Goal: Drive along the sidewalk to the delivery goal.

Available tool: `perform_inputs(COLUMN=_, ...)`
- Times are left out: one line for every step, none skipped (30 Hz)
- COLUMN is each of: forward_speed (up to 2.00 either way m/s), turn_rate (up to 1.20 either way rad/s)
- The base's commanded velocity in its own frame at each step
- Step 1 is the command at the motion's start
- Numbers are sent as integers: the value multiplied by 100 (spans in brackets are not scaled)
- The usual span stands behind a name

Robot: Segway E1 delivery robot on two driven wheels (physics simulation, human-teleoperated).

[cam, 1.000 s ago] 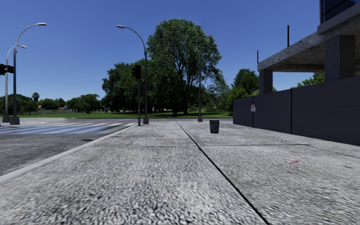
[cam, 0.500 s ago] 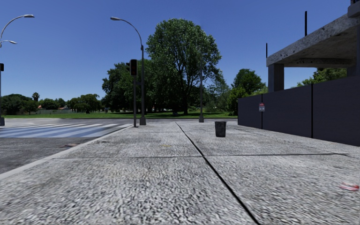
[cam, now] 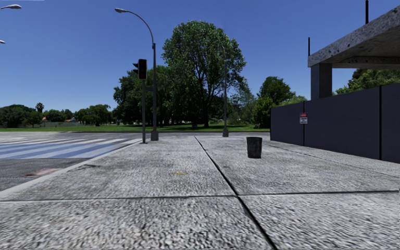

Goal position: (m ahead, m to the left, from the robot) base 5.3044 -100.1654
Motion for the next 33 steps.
perform_inputs(forward_speed=200, turn_rate=0)
perform_inputs(forward_speed=200, turn_rate=0)
perform_inputs(forward_speed=200, turn_rate=0)
perform_inputs(forward_speed=200, turn_rate=0)
perform_inputs(forward_speed=200, turn_rate=0)
perform_inputs(forward_speed=200, turn_rate=0)
perform_inputs(forward_speed=200, turn_rate=0)
perform_inputs(forward_speed=200, turn_rate=0)
perform_inputs(forward_speed=200, turn_rate=0)
perform_inputs(forward_speed=200, turn_rate=0)
perform_inputs(forward_speed=200, turn_rate=0)
perform_inputs(forward_speed=200, turn_rate=0)
perform_inputs(forward_speed=200, turn_rate=0)
perform_inputs(forward_speed=200, turn_rate=0)
perform_inputs(forward_speed=200, turn_rate=0)
perform_inputs(forward_speed=200, turn_rate=0)
perform_inputs(forward_speed=200, turn_rate=0)
perform_inputs(forward_speed=200, turn_rate=0)
perform_inputs(forward_speed=200, turn_rate=0)
perform_inputs(forward_speed=200, turn_rate=0)
perform_inputs(forward_speed=200, turn_rate=0)
perform_inputs(forward_speed=200, turn_rate=0)
perform_inputs(forward_speed=200, turn_rate=0)
perform_inputs(forward_speed=200, turn_rate=0)
perform_inputs(forward_speed=200, turn_rate=0)
perform_inputs(forward_speed=200, turn_rate=0)
perform_inputs(forward_speed=200, turn_rate=0)
perform_inputs(forward_speed=200, turn_rate=0)
perform_inputs(forward_speed=200, turn_rate=0)
perform_inputs(forward_speed=200, turn_rate=0)
perform_inputs(forward_speed=200, turn_rate=0)
perform_inputs(forward_speed=200, turn_rate=0)
perform_inputs(forward_speed=200, turn_rate=0)
